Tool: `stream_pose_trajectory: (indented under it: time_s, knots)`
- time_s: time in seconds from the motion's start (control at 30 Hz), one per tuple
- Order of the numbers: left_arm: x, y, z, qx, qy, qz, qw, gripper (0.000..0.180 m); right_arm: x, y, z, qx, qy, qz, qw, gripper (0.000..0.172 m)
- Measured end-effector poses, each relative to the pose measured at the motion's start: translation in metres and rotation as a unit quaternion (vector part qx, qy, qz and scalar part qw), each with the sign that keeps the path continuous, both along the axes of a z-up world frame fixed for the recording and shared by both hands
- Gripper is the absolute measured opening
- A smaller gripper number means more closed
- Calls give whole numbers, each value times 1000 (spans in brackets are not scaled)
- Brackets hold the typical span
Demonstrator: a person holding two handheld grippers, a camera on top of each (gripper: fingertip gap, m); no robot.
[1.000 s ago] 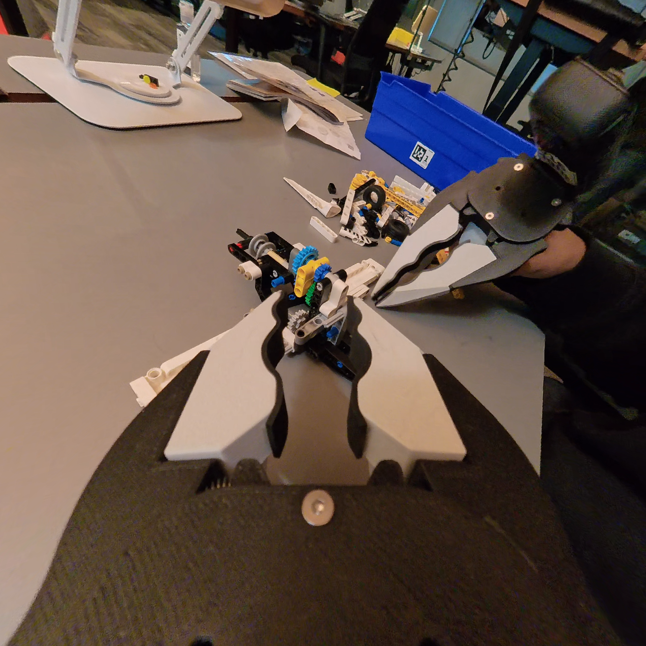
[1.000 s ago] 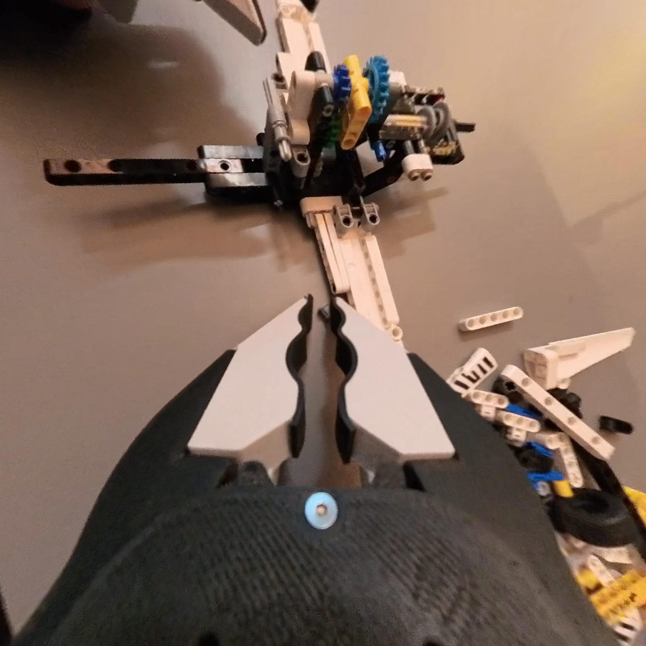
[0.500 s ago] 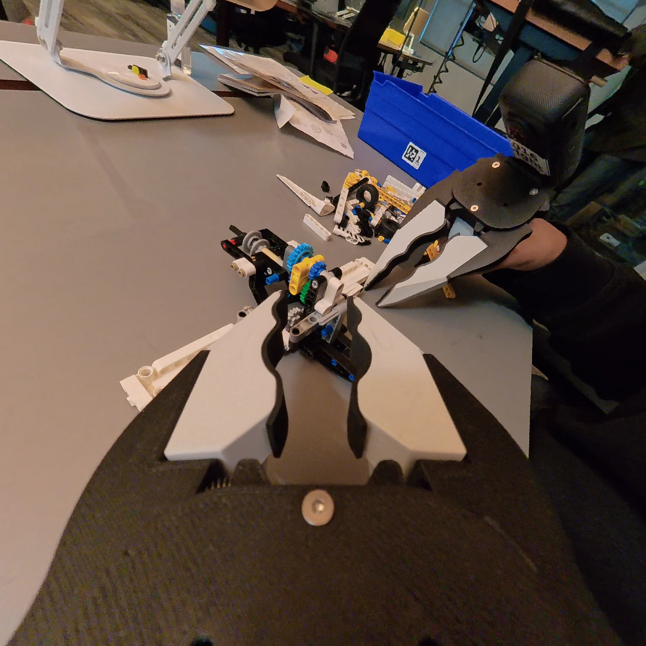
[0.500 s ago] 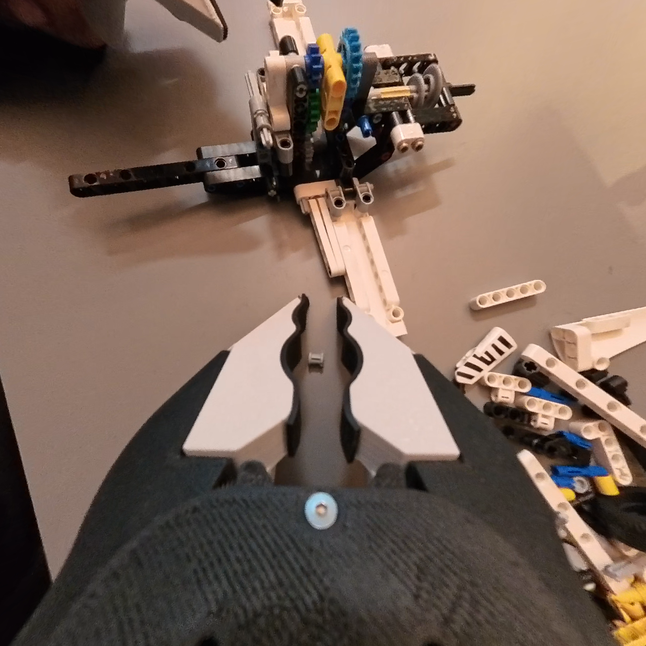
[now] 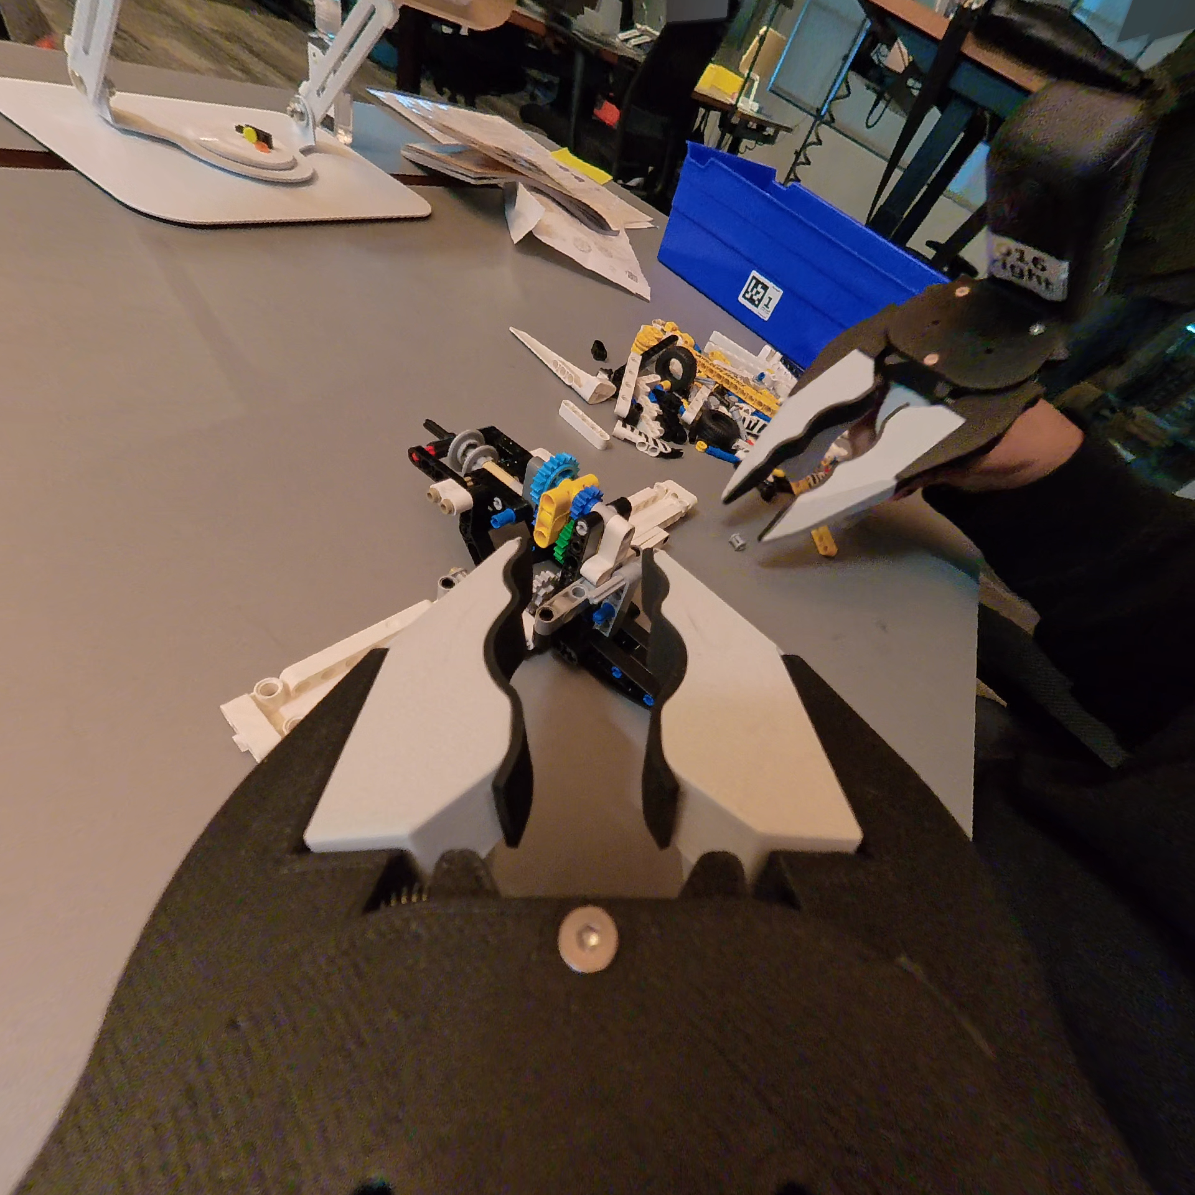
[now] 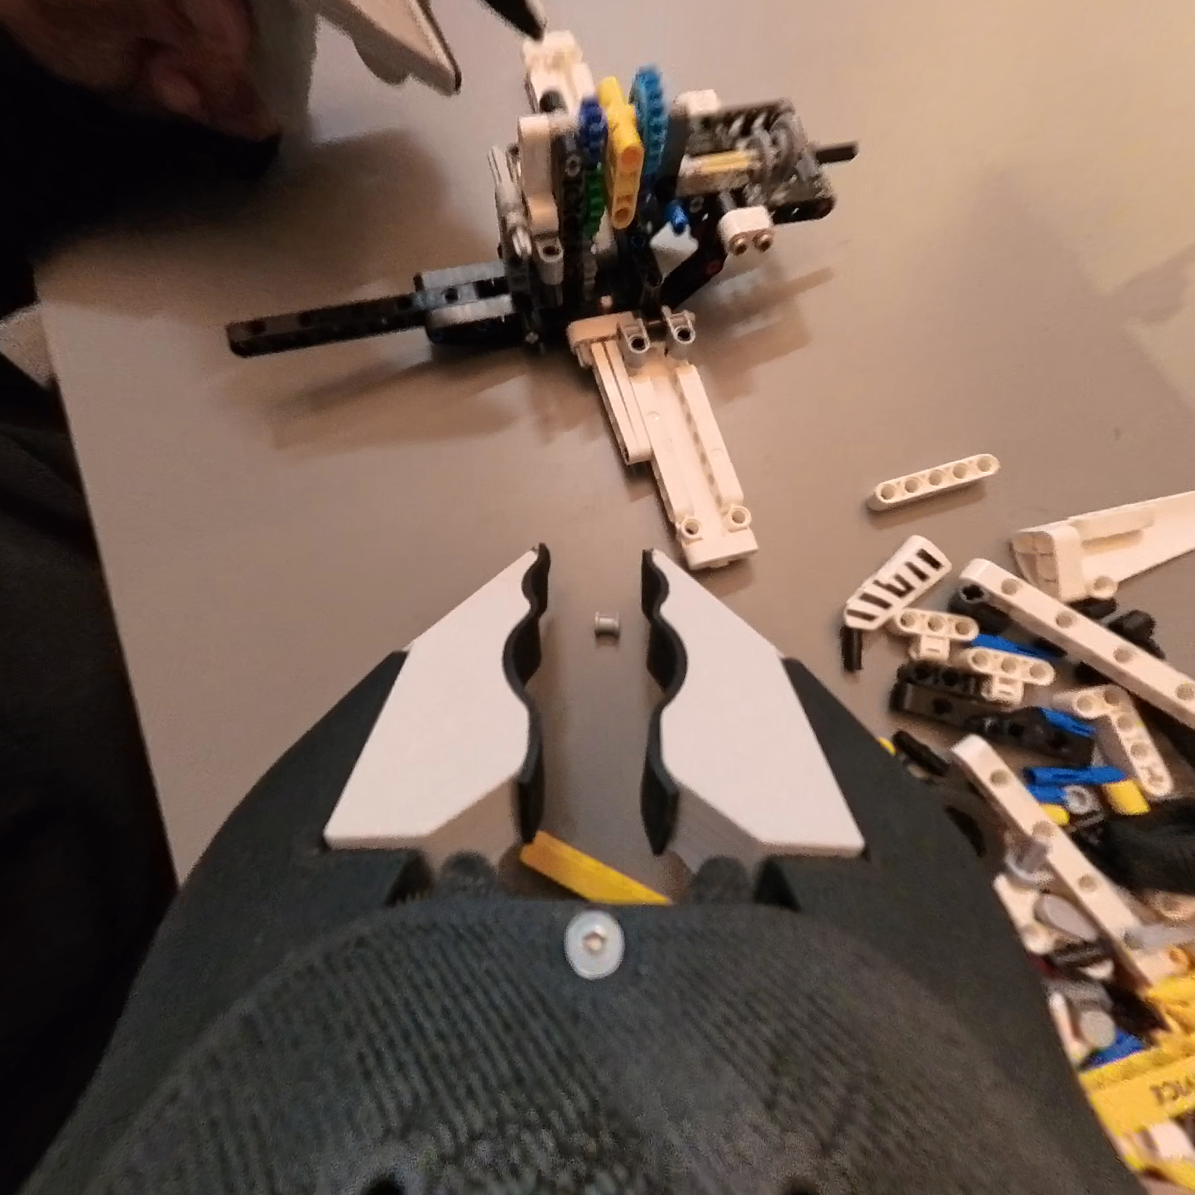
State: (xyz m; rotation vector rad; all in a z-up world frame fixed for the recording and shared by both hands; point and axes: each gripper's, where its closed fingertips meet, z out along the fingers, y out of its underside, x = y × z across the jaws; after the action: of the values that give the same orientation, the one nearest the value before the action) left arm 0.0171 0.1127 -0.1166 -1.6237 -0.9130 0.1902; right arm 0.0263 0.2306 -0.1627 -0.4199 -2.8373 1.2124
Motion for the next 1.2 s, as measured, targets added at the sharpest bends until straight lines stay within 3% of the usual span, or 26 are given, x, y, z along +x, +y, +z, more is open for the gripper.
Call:
stream_pose_trajectory:
  time_s: [0.1,0.23,0.5,0.57,0.67,0.77,0.9,1.03,1.2]
  knots:
    - [0,0,0,1,0,-1,1000,31,-8,14,15,-36,-5,-41,999,23]
    - [0,0,-1,-2,-1,-1,1000,30,-4,20,12,-42,-24,-48,998,23]
    - [0,0,0,-1,-1,2,1000,30,3,18,-16,41,-30,-20,999,19]
    - [0,0,0,0,3,0,1000,30,1,18,-17,53,-22,-13,998,6]
    - [1,0,2,-1,8,0,1000,30,-14,17,-4,35,8,-24,999,6]
    - [1,0,1,-2,6,-1,1000,30,-55,30,20,8,50,-87,995,6]
    - [1,0,1,-3,8,2,1000,30,-111,82,8,97,80,-181,975,5]
    - [1,0,2,-3,11,2,1000,30,-116,96,-1,118,70,-189,972,9]
    - [2,2,1,-5,10,-4,1000,30,-111,92,11,92,87,-187,974,12]
